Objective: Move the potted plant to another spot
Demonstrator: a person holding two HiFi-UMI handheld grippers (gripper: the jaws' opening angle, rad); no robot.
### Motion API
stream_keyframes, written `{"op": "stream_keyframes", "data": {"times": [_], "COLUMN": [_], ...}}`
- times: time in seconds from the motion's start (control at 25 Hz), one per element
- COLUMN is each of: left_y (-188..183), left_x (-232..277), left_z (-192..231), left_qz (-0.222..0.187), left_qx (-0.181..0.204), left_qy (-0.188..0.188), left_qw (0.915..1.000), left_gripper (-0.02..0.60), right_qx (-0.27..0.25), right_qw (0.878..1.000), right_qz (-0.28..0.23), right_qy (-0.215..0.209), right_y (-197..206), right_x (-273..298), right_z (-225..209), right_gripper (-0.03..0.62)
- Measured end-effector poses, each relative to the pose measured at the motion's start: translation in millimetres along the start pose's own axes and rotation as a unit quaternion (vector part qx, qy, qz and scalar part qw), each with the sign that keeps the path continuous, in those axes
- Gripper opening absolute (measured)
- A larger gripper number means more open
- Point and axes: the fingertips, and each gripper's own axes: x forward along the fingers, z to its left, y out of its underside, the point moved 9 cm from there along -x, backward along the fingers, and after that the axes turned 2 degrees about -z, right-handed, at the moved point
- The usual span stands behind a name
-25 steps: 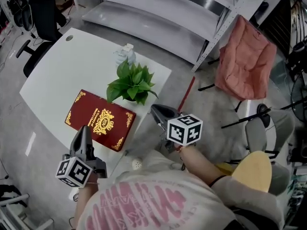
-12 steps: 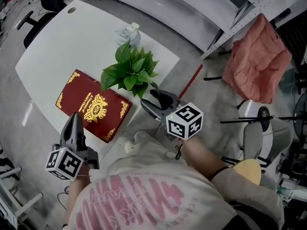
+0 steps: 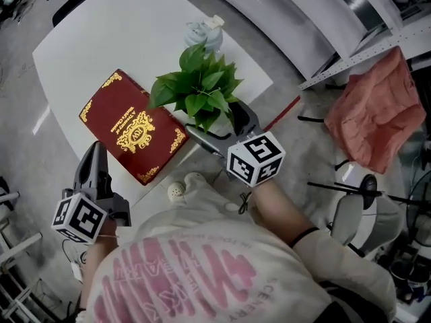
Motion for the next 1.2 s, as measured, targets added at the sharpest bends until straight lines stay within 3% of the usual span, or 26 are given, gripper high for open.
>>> {"op": "stream_keyframes", "data": {"times": [0.16,0.48,0.88,1.04,1.2], "left_y": [0.9,12.0,20.3,18.8,13.3], "left_x": [-6.5,-11.6,-7.9,-7.1,-9.2], "left_z": [-0.8,-4.0,-12.1,-13.0,-15.8], "left_qz": [-0.007,-0.008,-0.029,-0.048,-0.080], "left_qx": [-0.005,-0.010,-0.022,-0.034,-0.050], "left_qy": [-0.013,-0.035,-0.051,-0.058,-0.044], "left_qw": [0.9999,0.9993,0.9981,0.9966,0.9946], "left_gripper": [0.003,0.003,0.003,0.003,0.003], "right_qx": [-0.033,-0.085,-0.079,-0.051,-0.023], "right_qw": [0.999,0.996,0.997,0.998,0.998], "right_qz": [0.013,-0.014,0.011,0.018,-0.006], "right_qy": [-0.020,-0.007,-0.024,-0.025,-0.050], "right_y": [-1.9,-12.5,-14.7,-17.1,-30.0], "right_x": [16.3,28.6,37.0,35.5,29.8], "right_z": [4.4,1.0,-5.5,-7.8,-1.6], "right_gripper": [0.555,0.554,0.514,0.508,0.505]}}
